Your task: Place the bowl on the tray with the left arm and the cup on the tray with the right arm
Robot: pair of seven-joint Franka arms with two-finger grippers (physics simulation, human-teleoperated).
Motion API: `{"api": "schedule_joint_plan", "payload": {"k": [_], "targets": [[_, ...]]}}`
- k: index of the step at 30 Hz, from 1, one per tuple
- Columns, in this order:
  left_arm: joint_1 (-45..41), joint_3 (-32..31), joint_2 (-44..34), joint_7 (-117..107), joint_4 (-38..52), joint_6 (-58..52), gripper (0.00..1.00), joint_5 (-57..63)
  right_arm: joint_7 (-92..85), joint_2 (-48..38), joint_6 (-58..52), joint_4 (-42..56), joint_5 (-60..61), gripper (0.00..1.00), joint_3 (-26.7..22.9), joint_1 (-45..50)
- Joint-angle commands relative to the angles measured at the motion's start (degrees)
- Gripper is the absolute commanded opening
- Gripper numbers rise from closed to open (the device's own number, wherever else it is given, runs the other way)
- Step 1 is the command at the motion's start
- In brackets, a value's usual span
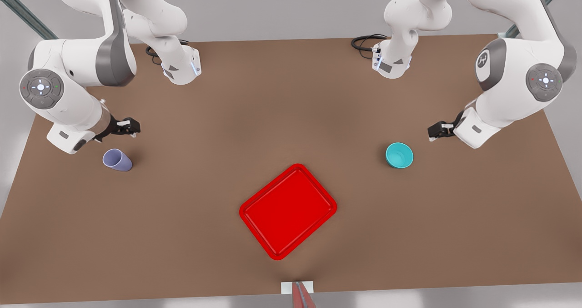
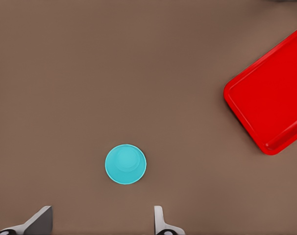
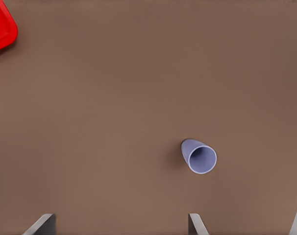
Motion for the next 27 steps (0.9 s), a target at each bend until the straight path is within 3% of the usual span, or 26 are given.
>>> {"api": "schedule_joint_plan", "payload": {"k": [1,2,4,5,7,14,23,25,27], "targets": [[0.05,0.04,-0.04,-1.4,0.01,0.57,1.0,0.02,-0.67,-0.06,0.49,0.02,0.05,1.0,0.01,0.0],[0.32,0.83,0.57,-0.26,-0.69,0.3,1.0,-0.68,-0.67,-0.06,0.58,0.02,0.05,1.0,0.01,0.0],[0.32,3.9,3.64,9.74,-10.96,6.6,1.0,-8.58,-0.76,-0.06,0.49,0.02,0.05,1.0,0.01,0.0],[0.4,5.75,4.96,20.97,-21.06,16.53,1.0,-10.53,-0.94,0.03,0.31,0.02,0.04,1.0,0.01,-0.09],[0.49,7.33,7.95,29.97,-31.36,30.17,1.0,-15.09,-1.02,0.03,-0.04,0.02,0.13,1.0,0.01,0.0],[3.66,7.86,11.73,47.38,-40.07,43.27,1.0,-21.96,-0.76,0.64,-0.04,-0.41,-0.04,1.0,-0.08,-0.09],[2.69,7.77,15.25,50.45,-40.34,46.09,0.98,-25.3,-0.67,0.82,-1.0,-0.33,-0.04,1.0,-0.08,-0.27],[2.78,7.77,15.43,50.28,-40.34,45.92,0.52,-25.3,-0.85,0.99,-1.0,-0.33,-0.04,1.0,-0.08,-0.88],[2.69,7.77,15.43,49.23,-40.25,45.65,0.3,-25.38,-0.85,1.0,-1.0,-0.33,-0.04,1.0,-0.08,-0.97]]}}
